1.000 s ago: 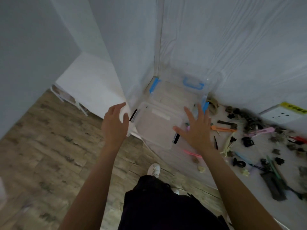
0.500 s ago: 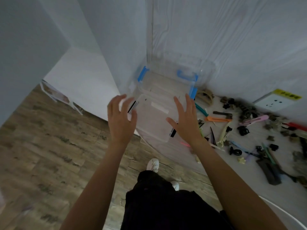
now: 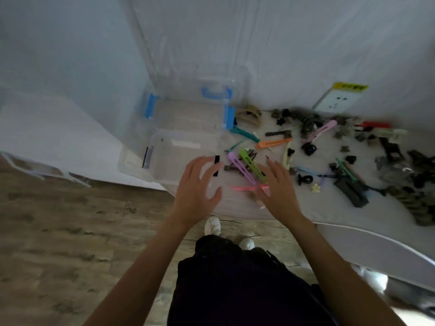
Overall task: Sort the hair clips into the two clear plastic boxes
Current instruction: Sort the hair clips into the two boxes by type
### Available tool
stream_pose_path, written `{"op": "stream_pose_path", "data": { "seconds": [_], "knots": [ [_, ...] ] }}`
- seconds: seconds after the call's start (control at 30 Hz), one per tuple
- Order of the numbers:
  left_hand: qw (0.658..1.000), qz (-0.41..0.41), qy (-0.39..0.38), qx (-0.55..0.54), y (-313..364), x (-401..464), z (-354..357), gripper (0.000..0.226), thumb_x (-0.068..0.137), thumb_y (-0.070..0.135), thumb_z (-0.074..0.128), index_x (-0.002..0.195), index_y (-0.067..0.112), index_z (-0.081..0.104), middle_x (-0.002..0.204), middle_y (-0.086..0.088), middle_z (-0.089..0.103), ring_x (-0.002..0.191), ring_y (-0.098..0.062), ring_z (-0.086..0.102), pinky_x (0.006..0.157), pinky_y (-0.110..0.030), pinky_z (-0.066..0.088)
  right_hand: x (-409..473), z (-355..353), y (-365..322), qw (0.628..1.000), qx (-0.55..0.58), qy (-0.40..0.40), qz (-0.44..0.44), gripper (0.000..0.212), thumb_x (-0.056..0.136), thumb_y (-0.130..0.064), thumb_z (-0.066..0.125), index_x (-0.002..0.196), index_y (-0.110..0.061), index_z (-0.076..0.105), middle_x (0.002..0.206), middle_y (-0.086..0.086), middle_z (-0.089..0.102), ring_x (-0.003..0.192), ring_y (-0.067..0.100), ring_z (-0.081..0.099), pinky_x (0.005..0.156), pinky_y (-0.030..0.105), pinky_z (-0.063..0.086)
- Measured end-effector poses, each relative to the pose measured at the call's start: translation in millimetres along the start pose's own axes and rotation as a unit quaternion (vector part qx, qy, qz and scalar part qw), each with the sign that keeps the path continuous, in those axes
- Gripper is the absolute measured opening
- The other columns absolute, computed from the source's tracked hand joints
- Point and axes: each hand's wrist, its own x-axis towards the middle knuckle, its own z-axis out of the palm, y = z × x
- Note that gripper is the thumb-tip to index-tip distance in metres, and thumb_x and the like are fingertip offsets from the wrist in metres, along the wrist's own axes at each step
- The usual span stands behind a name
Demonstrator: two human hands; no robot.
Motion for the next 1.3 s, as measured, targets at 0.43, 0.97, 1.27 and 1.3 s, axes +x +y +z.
{"op": "stream_pose_path", "data": {
  "seconds": [0.43, 0.97, 1.27, 1.3],
  "knots": [
    [0.942, -0.186, -0.258, 0.106, 63.0, 25.0, 129.3, 0.13, 0.044, 0.097, 0.033, 0.147, 0.028, -0.009, 0.152, -0.024, -0.018, 0.137, -0.048, -0.017, 0.109, -0.063, -0.008, -76.3, -57.5, 164.7, 0.937, 0.02, 0.038, 0.347, 0.119, 0.047, -0.097, 0.022, 0.146, -0.031, 0.02, 0.155, 0.019, 0.009, 0.141, 0.047, 0.002, 0.109, 0.065, 0.002],
    [0.986, 0.033, -0.11, 0.119, 164.4, 80.7, 216.8, 0.08, 0.075, 0.074, 0.048, 0.139, 0.026, 0.039, 0.151, -0.015, 0.027, 0.141, -0.034, 0.015, 0.113, -0.053, 0.013, -92.3, -110.0, 233.5, 0.958, 0.082, 0.24, 0.132, 0.043, 0.092, -0.025, 0.049, 0.132, -0.011, 0.047, 0.142, 0.014, 0.044, 0.132, 0.028, 0.038, 0.108, 0.04, 0.035],
    [0.97, 0.008, -0.199, 0.138, 192.1, 83.4, 245.6, 0.081, 0.075, 0.07, 0.05, 0.143, 0.032, 0.028, 0.156, -0.009, 0.016, 0.144, -0.032, 0.006, 0.114, -0.054, -0.001, -136.1, -121.2, 321.5, 0.867, 0.07, 0.169, 0.464, 0.101, 0.058, -0.081, 0.042, 0.142, -0.026, 0.031, 0.148, 0.014, 0.033, 0.135, 0.04, 0.025, 0.107, 0.057, 0.02],
    [0.972, 0.01, -0.194, 0.135, 191.6, 83.2, 244.4, 0.082, 0.075, 0.07, 0.049, 0.143, 0.03, 0.028, 0.156, -0.009, 0.018, 0.144, -0.032, 0.007, 0.115, -0.054, 0.0, -125.6, -113.7, 315.5, 0.872, 0.057, 0.178, 0.453, 0.102, 0.057, -0.082, 0.037, 0.142, -0.024, 0.033, 0.144, 0.017, 0.038, 0.132, 0.041, 0.029, 0.105, 0.057, 0.023]
  ]
}}
